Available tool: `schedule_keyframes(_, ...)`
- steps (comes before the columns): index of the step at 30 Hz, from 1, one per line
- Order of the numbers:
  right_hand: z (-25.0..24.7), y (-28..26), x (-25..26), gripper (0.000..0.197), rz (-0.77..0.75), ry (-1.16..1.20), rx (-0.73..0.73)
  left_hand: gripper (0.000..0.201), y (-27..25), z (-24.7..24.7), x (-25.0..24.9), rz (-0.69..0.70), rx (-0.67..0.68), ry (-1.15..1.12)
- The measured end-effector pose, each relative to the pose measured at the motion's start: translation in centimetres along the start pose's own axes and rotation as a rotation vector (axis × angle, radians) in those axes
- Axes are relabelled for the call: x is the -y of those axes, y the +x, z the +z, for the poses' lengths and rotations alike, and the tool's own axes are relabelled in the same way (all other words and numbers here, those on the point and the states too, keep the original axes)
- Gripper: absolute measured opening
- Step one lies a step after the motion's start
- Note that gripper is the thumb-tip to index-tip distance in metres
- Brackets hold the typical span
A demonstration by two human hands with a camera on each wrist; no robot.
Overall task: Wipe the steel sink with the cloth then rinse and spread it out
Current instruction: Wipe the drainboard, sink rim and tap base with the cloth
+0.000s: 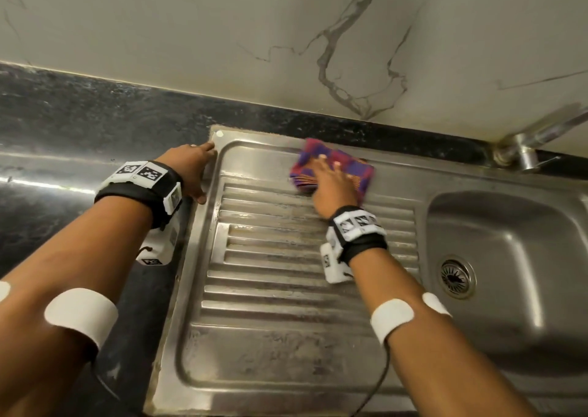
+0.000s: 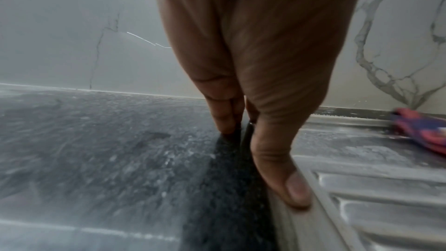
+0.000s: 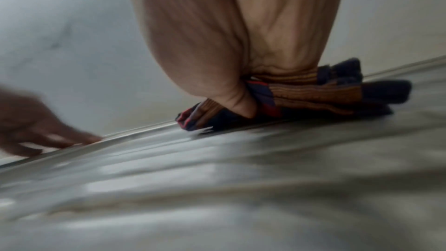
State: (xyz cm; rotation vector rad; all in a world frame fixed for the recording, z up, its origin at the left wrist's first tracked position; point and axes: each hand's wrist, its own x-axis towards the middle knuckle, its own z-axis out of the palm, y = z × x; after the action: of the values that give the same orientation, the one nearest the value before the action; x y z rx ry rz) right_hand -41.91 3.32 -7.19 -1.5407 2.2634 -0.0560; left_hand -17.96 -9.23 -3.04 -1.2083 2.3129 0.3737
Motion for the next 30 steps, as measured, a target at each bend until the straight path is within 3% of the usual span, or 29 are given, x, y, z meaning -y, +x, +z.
schedule_keyframes(2, -1.1, -1.0, -4.5, 0.066, 0.188, 0.023, -0.058, 0.103, -0.1, 0.2, 0.2, 0.000, -0.007, -0.018)
schedule_keyframes(5, -3.5, -1.7, -9.1, 0.065, 0.419, 0.070, -0.006, 0.101, -0.2, 0.2, 0.0, -0.001, -0.001, -0.011)
schedule_keyframes(10, -3.7, -0.4, -6.9, 0.062, 0.509, 0.062, 0.050, 0.103, 0.0, -0.1, -0.3, -0.026, 0.016, -0.029)
schedule_keyframes(14, -1.4, 0.2, -0.1, 0.057, 0.324, 0.022, 0.061, 0.100, 0.1, -0.2, -0.6, -0.042, 0.019, -0.049)
schedule_keyframes(19, 1.4, 0.8, 10.8, 0.059, -0.133, -0.079, 0.173, 0.095, 0.0, -0.3, -0.6, -0.038, 0.020, -0.035)
schedule_keyframes(22, 1.5, 0.6, 12.6, 0.061, -0.307, -0.129, 0.269, 0.089, -0.4, -0.5, -0.5, -0.008, 0.006, -0.013)
schedule_keyframes(24, 0.8, 0.2, 11.0, 0.065, -0.353, -0.133, 0.279, 0.097, -0.5, -0.4, 0.0, 0.007, 0.003, -0.027)
schedule_keyframes(26, 0.5, -0.7, 8.2, 0.067, -0.293, -0.116, 0.217, 0.103, -0.6, -0.1, 0.5, 0.012, 0.002, -0.067)
schedule_keyframes(30, 0.1, -2.6, 1.9, 0.062, 0.205, 0.015, 0.015, 0.104, -0.7, 0.4, 1.0, 0.037, -0.019, -0.134)
